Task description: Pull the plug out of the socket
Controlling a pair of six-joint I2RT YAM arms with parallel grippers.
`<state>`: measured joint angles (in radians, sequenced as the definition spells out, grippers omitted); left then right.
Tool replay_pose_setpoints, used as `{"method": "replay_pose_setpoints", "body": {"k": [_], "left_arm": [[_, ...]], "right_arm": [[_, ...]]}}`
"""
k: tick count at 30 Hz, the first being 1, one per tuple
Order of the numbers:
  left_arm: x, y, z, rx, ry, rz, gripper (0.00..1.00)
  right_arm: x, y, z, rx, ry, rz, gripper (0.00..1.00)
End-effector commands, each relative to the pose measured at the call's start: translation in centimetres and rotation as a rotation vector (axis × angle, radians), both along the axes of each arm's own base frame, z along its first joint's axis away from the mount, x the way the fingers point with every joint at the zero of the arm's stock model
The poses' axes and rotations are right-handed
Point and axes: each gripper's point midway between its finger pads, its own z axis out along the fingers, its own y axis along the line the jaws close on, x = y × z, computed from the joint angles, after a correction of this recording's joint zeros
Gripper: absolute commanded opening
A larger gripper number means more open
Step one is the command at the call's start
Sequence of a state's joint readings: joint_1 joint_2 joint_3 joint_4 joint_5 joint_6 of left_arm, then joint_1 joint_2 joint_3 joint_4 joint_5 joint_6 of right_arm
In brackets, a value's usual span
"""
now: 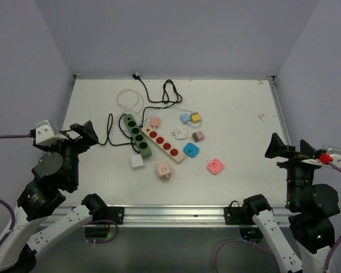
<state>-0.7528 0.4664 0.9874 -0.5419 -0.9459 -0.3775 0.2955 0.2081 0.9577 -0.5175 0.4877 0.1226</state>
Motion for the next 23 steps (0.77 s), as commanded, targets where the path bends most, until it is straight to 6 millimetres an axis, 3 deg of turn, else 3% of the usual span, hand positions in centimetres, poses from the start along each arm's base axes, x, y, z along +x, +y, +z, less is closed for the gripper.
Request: {"method": "replay_pose_setpoints", "body": {"k": [1, 11, 23], "left_arm": [[-1.2, 3.3, -1.0, 0.017, -0.004, 0.149, 1.0], [-2.5, 5.5, -2.1, -0.07, -0.065, 0.244, 1.0], [-1.8, 5.0, -2.5, -0.041, -0.046, 0.249, 1.0]], "right_arm": [[0.1, -0.2, -0.3, -0.03, -0.011, -0.014, 0.99], [0.9, 0.3, -0.8, -0.038, -0.007, 0.005, 0.99], [1.7, 0.8, -1.2, -0.05, 0.009, 0.017, 0.99]]}}
